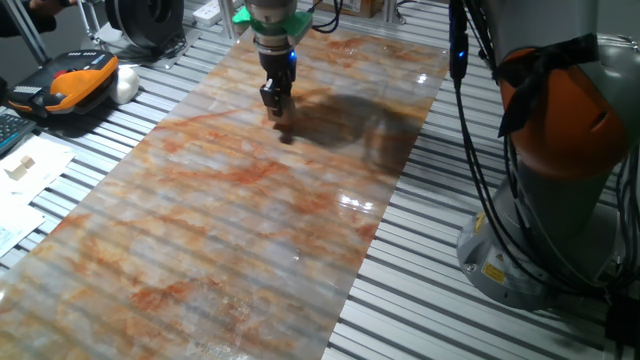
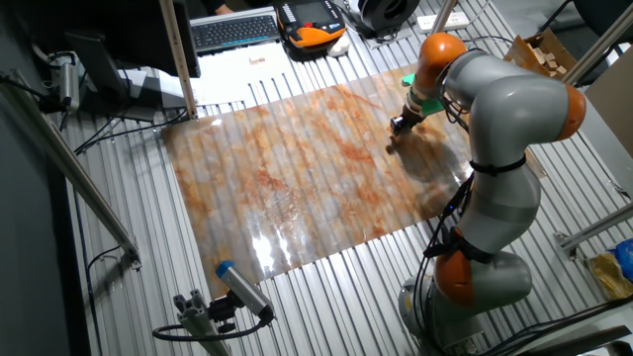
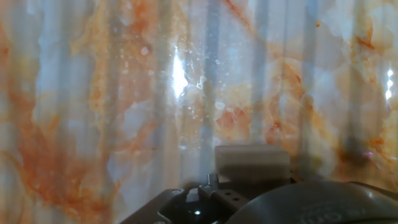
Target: Pick up one small block
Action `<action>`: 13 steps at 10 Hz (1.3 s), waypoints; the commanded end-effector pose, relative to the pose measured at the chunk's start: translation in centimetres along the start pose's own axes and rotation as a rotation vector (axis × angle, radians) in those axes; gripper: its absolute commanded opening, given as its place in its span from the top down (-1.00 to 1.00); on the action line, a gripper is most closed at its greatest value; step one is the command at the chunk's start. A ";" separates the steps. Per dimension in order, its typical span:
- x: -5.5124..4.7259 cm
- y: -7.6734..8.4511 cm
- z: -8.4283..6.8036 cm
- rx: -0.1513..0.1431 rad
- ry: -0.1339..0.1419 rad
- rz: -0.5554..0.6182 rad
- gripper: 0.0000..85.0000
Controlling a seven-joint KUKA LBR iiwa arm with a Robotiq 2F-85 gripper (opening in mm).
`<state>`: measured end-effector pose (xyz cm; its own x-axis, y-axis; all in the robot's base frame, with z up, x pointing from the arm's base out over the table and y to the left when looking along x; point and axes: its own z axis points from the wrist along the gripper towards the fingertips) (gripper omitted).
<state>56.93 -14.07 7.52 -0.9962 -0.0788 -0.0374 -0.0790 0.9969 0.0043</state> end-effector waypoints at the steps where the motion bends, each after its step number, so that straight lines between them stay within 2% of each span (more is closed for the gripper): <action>1: 0.1 0.1 -0.3 -0.002 -0.002 0.003 1.00; 6: -0.3 0.4 -2.6 -0.013 0.010 0.020 1.00; 8: -0.8 1.4 -3.8 -0.008 0.018 0.051 1.00; 11: -1.2 3.3 -5.0 -0.014 0.018 0.114 1.00; 13: -1.4 4.7 -5.5 -0.007 0.015 0.152 1.00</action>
<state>57.77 -9.09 13.24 -0.9967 0.0791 -0.0204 0.0788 0.9968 0.0167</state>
